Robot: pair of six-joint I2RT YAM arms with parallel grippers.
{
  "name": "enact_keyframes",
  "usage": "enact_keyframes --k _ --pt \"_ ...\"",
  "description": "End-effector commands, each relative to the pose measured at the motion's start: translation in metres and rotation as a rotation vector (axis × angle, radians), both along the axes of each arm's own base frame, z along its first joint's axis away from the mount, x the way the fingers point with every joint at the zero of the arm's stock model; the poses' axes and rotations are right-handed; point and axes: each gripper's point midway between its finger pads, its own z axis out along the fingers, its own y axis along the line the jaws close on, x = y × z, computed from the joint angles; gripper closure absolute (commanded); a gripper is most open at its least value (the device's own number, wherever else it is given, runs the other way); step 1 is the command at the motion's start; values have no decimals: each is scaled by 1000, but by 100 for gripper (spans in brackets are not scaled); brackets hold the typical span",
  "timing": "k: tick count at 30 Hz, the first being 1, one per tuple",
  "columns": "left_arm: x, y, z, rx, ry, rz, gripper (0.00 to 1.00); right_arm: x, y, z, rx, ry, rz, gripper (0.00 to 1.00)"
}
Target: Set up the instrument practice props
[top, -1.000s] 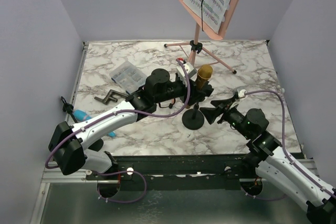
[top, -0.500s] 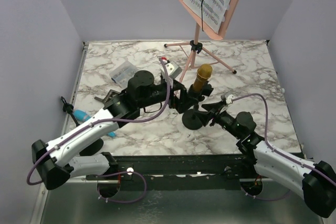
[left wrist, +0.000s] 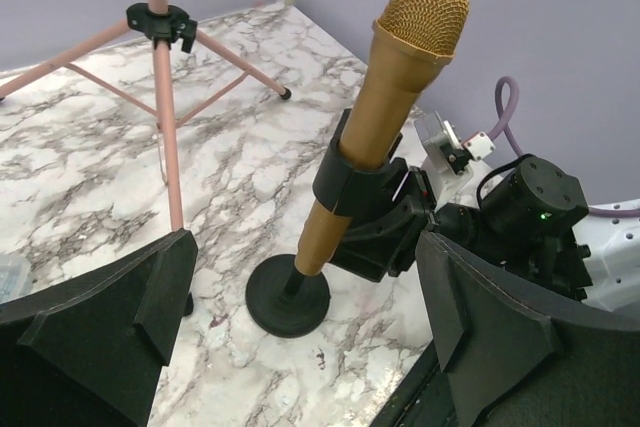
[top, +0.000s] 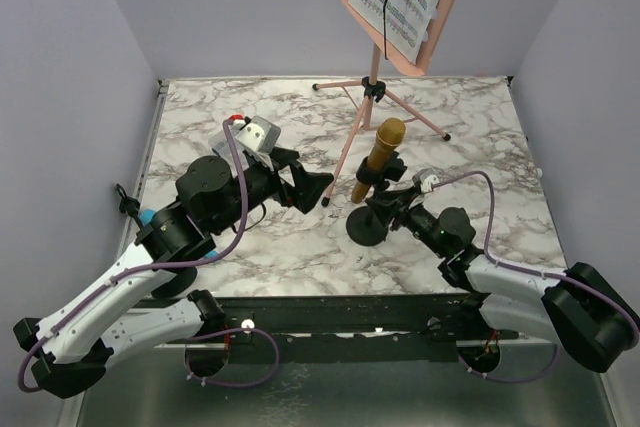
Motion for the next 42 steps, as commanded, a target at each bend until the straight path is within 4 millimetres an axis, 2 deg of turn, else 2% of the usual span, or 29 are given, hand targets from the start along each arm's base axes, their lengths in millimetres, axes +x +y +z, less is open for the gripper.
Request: enact_keyframes --k 1,5,7,9,10,11,16,18,20,25,29,32,34,37,42 --pt "5 17 -11 26 3 79 1 16 2 27 16 -106 -48 59" --pt "3 19 -13 23 4 82 1 30 2 23 -14 -89 -91 58" --pt "2 21 -14 19 4 83 1 37 -5 24 -14 -94 -152 64" --pt "1 23 -14 14 2 89 1 43 -14 24 -18 -110 -207 81" --pt "1 24 -13 12 1 91 1 47 -20 23 -30 -112 -247 95" --pt "1 26 -13 10 -1 94 1 51 -23 23 -40 -113 -274 99" --pt "-1 31 -10 -3 -13 106 1 70 -55 24 -101 -135 -446 100" --pt "-2 32 -11 -3 -12 109 1 80 -72 26 -152 -141 -509 100" --pt "-2 33 -12 -3 -9 113 1 93 -98 30 -168 -139 -597 100" --pt "-2 31 -21 -3 16 106 1 116 -182 40 -215 -153 -832 100" --pt "-3 29 -26 -4 26 99 1 117 -246 43 -253 -149 -1013 100" --pt "-3 27 -30 -3 38 91 1 111 -296 39 -255 -136 -1122 100" --pt "-3 24 -33 -3 49 85 1 108 -321 37 -263 -142 -1191 100" --pt "-4 21 -37 -3 64 75 1 107 -335 34 -279 -142 -1229 100" --pt "-4 23 -46 -14 95 89 1 102 -334 36 -265 -170 -1225 100"
